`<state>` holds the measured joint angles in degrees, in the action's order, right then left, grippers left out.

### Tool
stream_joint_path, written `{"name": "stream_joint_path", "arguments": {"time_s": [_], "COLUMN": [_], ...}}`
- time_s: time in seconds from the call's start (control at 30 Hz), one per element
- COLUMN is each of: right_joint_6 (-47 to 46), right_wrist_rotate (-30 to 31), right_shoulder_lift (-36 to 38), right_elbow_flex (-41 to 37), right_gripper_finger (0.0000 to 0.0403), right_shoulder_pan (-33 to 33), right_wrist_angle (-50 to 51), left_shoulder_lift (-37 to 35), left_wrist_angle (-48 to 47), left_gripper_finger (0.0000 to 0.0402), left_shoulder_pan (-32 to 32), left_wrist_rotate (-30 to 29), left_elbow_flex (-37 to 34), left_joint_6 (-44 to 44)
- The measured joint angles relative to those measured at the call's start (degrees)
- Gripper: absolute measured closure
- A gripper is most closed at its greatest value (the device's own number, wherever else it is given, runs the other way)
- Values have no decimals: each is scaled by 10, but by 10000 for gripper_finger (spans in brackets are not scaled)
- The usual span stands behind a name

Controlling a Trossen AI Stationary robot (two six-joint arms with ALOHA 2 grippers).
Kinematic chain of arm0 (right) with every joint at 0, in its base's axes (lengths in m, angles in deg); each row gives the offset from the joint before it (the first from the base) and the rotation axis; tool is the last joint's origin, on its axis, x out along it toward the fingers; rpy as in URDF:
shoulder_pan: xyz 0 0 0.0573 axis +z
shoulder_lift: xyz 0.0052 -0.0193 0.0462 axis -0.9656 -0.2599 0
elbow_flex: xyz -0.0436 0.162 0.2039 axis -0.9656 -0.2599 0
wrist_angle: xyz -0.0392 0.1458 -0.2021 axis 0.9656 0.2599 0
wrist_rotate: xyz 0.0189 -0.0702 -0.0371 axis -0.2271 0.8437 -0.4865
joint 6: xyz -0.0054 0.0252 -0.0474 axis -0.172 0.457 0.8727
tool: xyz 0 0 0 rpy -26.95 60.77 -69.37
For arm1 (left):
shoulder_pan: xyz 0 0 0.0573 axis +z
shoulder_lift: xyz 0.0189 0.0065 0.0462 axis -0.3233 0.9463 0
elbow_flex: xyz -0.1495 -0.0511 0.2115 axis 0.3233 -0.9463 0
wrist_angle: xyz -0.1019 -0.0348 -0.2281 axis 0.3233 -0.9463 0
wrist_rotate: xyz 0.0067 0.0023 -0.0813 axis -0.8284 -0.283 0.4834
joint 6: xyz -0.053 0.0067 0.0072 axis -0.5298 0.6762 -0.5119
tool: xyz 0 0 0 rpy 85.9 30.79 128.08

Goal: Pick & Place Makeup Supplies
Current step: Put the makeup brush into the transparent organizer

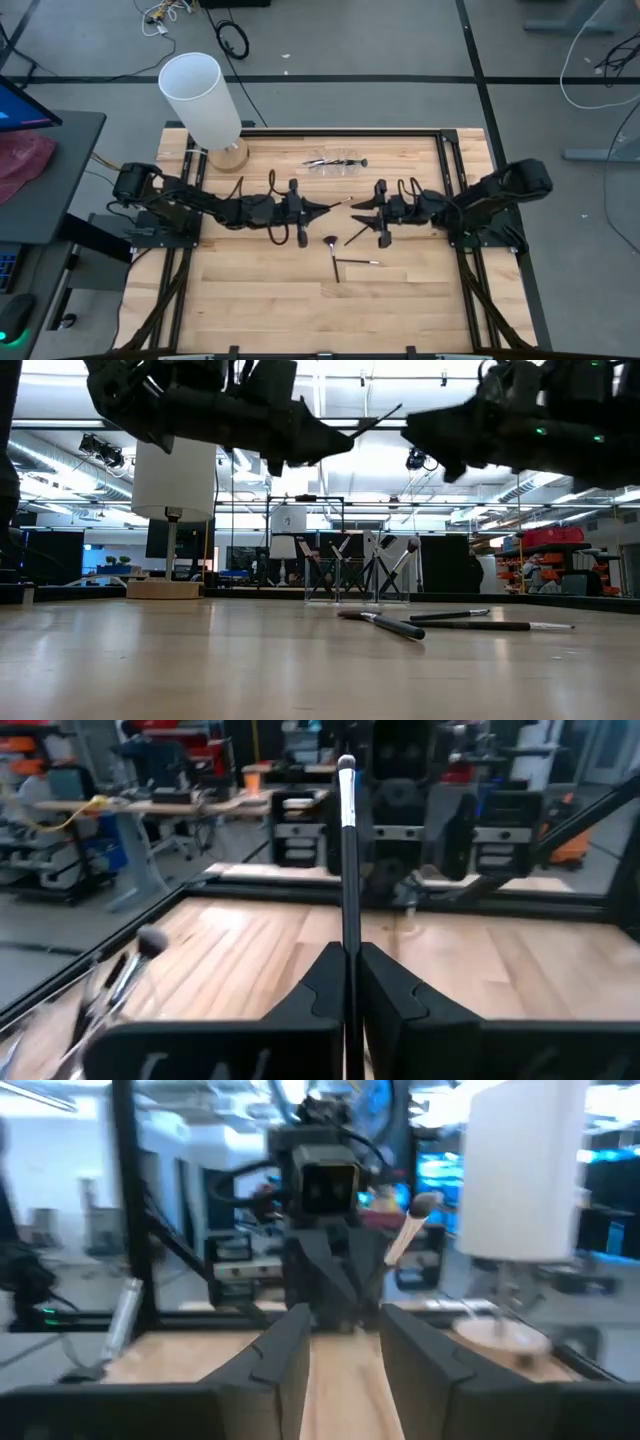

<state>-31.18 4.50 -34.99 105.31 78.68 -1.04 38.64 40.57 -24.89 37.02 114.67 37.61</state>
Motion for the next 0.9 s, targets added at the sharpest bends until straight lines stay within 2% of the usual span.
{"name": "stream_joint_path", "arguments": {"time_s": [0.07,0.3,0.5,0.67,0.9], "right_joint_6": [-3,-18,-21,-21,-17], "right_wrist_rotate": [-32,-70,-98,-146,-149], "right_shoulder_lift": [-8,-15,-15,-15,-15], "right_elbow_flex": [19,62,80,94,99], "right_gripper_finger": [277,277,277,277,284], "right_shoulder_pan": [-12,-39,-48,-52,-52], "right_wrist_angle": [0,61,50,56,57], "left_shoulder_lift": [3,5,5,5,5], "left_wrist_angle": [15,28,24,19,16], "left_gripper_finger": [387,387,386,386,386], "left_shoulder_pan": [0,-8,-10,-9,-9], "left_wrist_rotate": [6,22,24,24,23], "left_elbow_flex": [0,0,0,1,1], "left_joint_6": [2,19,29,29,29]}}
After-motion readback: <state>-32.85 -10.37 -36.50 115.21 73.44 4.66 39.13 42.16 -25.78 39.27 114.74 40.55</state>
